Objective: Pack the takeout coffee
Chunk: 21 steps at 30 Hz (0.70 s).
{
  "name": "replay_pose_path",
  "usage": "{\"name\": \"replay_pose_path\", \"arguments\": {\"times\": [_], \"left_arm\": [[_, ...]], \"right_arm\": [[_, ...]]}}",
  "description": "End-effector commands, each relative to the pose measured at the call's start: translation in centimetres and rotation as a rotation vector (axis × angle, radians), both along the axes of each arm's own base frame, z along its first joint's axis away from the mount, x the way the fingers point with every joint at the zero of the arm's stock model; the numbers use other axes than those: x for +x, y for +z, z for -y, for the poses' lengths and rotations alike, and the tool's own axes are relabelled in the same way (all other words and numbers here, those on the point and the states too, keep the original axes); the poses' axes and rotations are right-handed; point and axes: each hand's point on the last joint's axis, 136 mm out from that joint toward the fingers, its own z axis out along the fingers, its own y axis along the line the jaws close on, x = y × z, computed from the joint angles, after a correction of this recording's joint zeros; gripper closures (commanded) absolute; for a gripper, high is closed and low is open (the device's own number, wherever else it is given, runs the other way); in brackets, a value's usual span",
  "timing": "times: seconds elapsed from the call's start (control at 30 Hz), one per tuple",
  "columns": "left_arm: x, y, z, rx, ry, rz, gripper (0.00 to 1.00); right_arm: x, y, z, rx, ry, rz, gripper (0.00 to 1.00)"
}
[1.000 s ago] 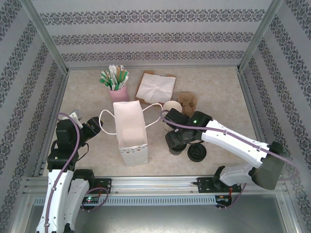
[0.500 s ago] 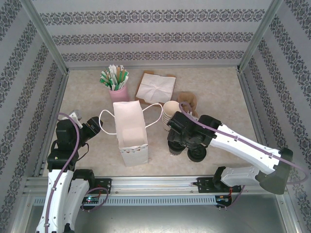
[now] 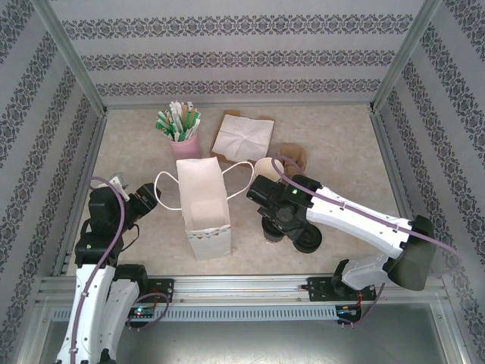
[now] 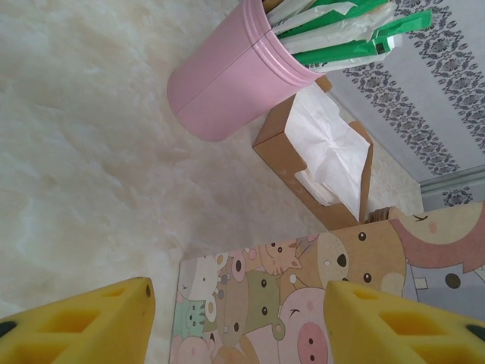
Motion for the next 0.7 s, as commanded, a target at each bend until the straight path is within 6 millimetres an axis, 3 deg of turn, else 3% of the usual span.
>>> {"name": "replay_pose_path", "arguments": {"times": [0.0,0.67], "left_arm": [[0.4,0.2,0.0,-0.019,0.003,0.022,0.38],[0.5,-0.1,0.0,-0.015,0.000,0.012,0.38]], "right_arm": [[0.3,0.2,-0.3,0.004,-0.055,0.008,0.15],[1.3,-2.5,-0.2,-0.057,-0.102,-0.012,0.14]]}}
